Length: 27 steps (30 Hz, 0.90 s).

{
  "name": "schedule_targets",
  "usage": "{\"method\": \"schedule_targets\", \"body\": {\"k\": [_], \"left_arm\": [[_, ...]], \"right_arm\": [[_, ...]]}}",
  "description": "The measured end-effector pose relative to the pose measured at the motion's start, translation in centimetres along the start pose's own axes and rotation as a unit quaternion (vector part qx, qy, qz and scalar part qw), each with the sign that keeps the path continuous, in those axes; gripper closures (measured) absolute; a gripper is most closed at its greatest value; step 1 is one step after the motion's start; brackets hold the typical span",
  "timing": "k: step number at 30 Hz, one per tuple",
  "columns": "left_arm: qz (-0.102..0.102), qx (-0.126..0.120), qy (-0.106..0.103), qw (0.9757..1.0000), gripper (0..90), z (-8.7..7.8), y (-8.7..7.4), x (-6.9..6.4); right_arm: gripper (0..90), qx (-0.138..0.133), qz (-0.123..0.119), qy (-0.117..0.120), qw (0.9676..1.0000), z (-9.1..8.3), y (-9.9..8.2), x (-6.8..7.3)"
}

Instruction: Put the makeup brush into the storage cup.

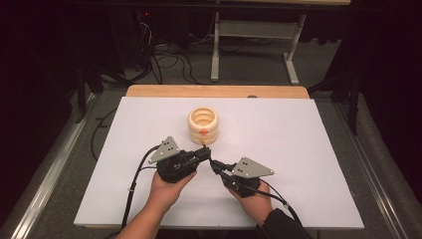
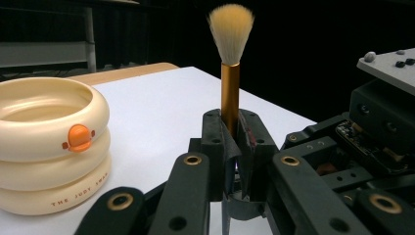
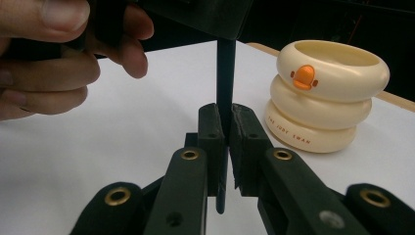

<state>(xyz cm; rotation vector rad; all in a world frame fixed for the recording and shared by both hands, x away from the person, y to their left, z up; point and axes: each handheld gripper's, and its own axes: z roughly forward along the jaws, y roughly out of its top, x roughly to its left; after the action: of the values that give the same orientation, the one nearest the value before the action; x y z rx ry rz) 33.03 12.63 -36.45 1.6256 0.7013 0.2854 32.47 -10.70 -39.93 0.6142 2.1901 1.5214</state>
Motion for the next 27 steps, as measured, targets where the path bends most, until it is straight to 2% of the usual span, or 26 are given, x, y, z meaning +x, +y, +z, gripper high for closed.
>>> {"method": "schedule_targets", "body": {"k": [8,13,27], "left_arm": [[-0.001,-0.001,-0.003,1.0,83.3,0.01,0.0,0.05],[-0.005,-0.002,-0.007,1.0,83.3,-0.04,0.03,0.11],[-0.001,-0.003,-0.009,1.0,83.6,-0.04,0.0,0.04]], "right_arm": [[86.4,0.001,0.001,-0.001,1.0,0.01,0.01,0.0],[86.3,-0.001,-0.006,0.0,1.0,-0.03,0.07,-0.07],[85.8,0.0,-0.006,0.003,1.0,-0.06,0.11,-0.12]]}}
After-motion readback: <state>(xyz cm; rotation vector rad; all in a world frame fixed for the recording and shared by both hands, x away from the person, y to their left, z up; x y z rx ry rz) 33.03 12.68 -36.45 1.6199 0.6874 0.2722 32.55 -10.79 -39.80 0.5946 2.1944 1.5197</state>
